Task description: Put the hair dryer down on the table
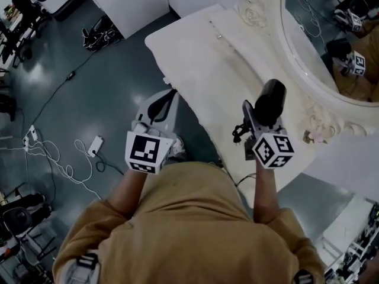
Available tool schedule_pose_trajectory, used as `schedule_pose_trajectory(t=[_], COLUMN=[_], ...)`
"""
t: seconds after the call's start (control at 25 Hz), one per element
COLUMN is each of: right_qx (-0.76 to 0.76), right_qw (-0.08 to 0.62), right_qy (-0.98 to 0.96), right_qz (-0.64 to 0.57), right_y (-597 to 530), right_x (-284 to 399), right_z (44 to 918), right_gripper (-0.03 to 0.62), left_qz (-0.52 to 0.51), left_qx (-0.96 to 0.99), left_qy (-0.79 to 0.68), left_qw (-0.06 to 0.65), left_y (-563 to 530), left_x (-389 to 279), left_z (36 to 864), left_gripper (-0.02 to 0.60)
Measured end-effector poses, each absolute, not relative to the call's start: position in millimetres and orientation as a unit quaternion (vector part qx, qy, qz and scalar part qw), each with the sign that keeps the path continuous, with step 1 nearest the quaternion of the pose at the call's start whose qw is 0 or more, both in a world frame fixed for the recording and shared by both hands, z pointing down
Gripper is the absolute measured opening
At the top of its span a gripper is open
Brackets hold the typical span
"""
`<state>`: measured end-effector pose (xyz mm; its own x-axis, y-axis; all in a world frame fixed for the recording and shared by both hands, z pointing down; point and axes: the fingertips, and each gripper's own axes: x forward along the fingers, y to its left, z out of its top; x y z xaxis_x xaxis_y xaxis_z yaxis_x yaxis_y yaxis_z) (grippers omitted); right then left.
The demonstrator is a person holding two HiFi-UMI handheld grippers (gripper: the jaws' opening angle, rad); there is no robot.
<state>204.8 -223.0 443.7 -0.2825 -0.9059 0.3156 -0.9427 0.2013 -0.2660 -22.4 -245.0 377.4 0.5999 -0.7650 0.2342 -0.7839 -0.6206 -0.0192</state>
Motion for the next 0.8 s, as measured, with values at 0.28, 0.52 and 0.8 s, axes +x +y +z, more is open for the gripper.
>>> schedule_pose_trajectory(t=[0.28,0.52,0.8], right_qx=[0.600,0.600,0.601], right_qw=[0.119,0.155,0.221], right_qy=[-0.761,-0.741,-0.729], right_qz=[0.216,0.257,0.240], right_y=[-259.6,-280.8,-296.3], right_x=[193.1,190.7,191.7], right_z=[503.6,551.3,581.0], right_gripper=[0.253,0.253,0.253], left_qz=[0.112,0.125,0.128], left_qx=[0.892,0.894,0.890], left_qy=[-0.436,-0.427,-0.432], left_qw=[0.052,0.059,0.067], left_y=[-253.4,-249.8,-248.7], left_x=[-35.4,-37.0,-46.2], left_z=[389.3,401.5,406.8], left_gripper=[0.005,0.005,0.005])
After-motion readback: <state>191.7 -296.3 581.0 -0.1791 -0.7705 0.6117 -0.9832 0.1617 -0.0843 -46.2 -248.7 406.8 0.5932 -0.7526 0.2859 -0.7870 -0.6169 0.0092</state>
